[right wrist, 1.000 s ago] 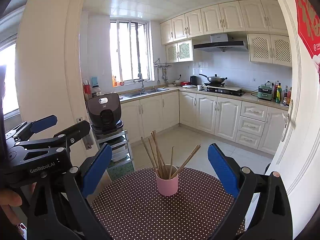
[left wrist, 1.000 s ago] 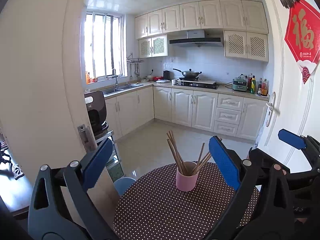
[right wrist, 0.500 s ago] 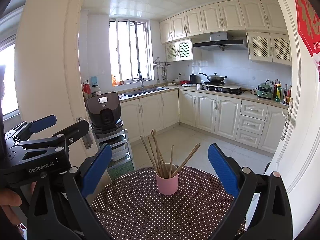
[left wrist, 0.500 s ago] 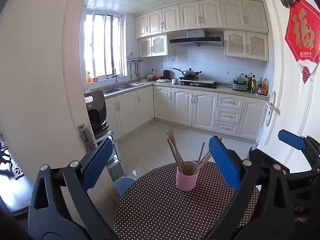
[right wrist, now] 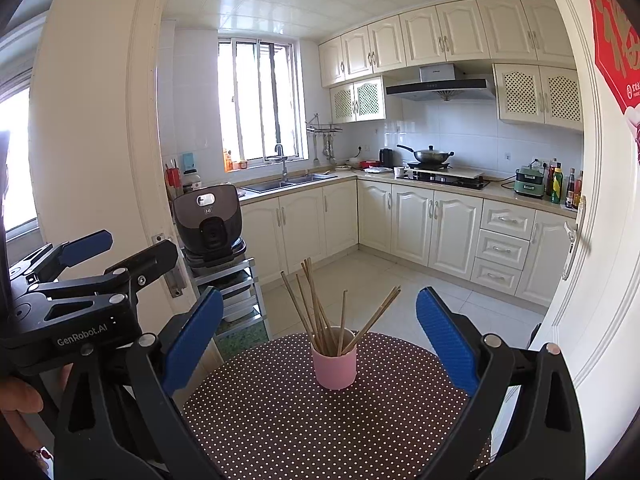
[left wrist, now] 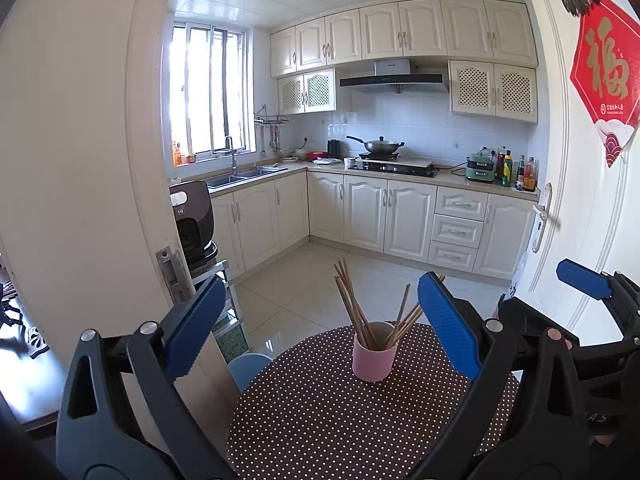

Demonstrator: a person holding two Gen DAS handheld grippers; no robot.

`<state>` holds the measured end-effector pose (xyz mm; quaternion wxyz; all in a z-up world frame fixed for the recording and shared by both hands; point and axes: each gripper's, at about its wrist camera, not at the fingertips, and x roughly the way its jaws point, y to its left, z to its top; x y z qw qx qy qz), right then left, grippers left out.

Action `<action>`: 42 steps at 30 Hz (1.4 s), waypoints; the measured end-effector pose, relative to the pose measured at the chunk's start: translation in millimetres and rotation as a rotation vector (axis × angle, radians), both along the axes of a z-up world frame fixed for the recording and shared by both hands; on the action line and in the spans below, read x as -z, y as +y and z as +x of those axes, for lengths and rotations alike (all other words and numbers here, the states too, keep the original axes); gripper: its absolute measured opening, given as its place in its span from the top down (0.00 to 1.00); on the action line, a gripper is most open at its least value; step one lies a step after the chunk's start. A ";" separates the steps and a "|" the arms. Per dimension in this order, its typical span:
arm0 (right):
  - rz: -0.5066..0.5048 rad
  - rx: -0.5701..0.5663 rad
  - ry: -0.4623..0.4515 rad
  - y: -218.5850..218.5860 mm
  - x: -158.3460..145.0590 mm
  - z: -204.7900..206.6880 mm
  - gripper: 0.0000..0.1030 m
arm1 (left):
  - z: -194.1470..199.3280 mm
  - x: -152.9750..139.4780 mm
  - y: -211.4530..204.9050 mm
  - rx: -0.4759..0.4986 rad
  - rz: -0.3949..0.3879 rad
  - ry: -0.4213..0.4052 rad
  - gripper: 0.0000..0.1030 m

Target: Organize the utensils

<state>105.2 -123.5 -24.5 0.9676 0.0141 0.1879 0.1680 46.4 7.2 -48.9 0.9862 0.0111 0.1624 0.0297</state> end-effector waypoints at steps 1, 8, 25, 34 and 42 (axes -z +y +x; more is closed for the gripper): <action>0.000 0.000 0.000 0.1 0.0 0.0 0.09 | 0.0 0.1 0.6 0.000 0.000 0.000 0.08; 0.001 -0.002 0.005 0.2 1.2 -0.3 0.09 | -1.5 0.6 1.4 -0.004 0.003 0.001 0.08; 0.003 -0.002 0.011 -0.3 1.7 -0.8 0.09 | -1.1 2.1 0.4 -0.007 0.005 0.003 0.08; 0.001 0.001 0.017 -2.1 1.9 -0.4 0.09 | -2.6 3.3 -0.7 -0.006 0.008 0.006 0.08; -0.005 0.009 0.030 -4.5 2.5 2.3 0.09 | 0.9 2.5 -3.6 0.002 0.007 0.011 0.08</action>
